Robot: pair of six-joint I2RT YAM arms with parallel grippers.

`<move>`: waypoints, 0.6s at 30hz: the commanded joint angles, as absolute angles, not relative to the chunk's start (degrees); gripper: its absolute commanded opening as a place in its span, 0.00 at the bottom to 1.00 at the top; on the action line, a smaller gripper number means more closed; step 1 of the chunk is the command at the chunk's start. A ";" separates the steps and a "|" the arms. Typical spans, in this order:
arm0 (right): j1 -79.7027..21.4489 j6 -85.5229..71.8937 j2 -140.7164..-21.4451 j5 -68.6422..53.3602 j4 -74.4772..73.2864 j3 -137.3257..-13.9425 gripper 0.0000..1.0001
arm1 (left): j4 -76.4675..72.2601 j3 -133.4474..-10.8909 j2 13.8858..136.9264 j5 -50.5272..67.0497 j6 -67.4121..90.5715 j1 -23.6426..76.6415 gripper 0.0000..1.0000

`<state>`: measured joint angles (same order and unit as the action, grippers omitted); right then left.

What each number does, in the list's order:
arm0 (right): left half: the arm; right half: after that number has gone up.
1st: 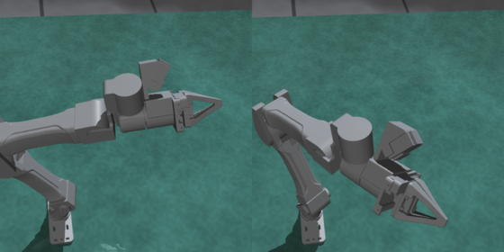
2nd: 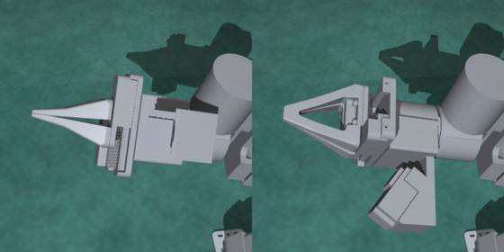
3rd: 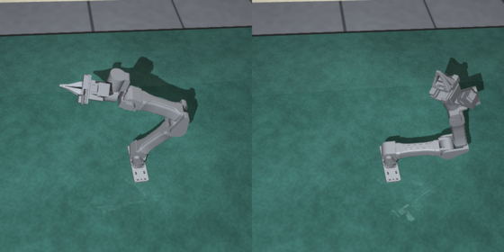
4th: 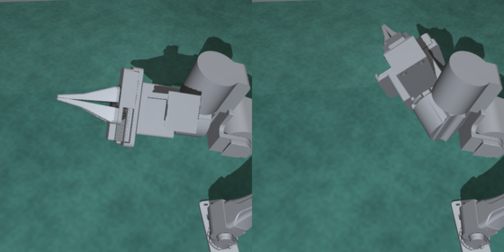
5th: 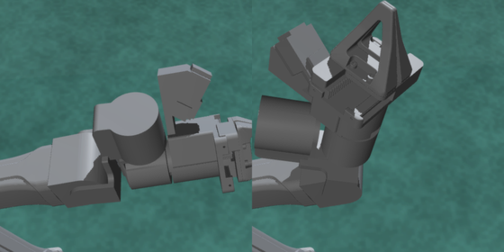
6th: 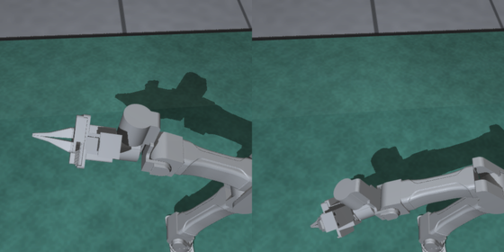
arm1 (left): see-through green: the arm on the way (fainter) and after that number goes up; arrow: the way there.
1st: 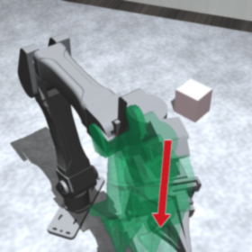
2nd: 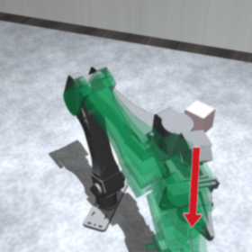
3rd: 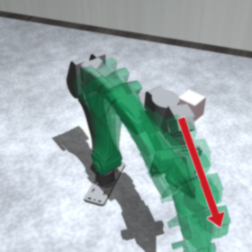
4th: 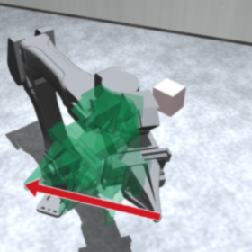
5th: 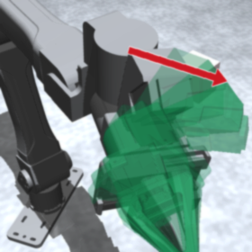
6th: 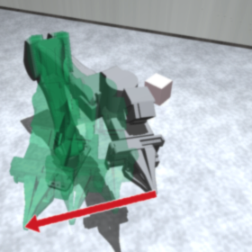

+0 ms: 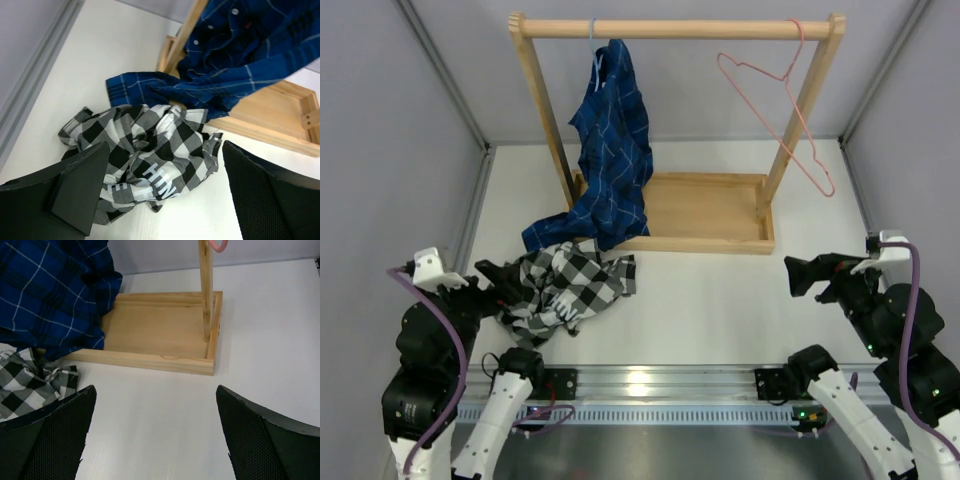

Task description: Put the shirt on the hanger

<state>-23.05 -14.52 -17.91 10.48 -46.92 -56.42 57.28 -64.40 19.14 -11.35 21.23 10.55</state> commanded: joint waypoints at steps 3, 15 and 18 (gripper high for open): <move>-22.24 -14.33 -17.32 10.99 -47.46 -57.83 0.99 | 60.55 -66.62 19.69 -22.83 27.05 10.46 0.98; -22.15 -18.45 -16.96 -7.12 -39.64 -47.47 1.00 | 53.10 -47.31 26.98 -6.34 50.53 10.37 0.98; -22.15 -19.24 -17.14 -6.42 -39.11 -45.80 0.99 | 49.23 -40.62 30.65 -5.62 51.68 10.46 0.98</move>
<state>-22.98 -17.39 -16.67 -5.23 -44.45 -46.37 55.35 -44.66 27.94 -9.37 46.11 10.57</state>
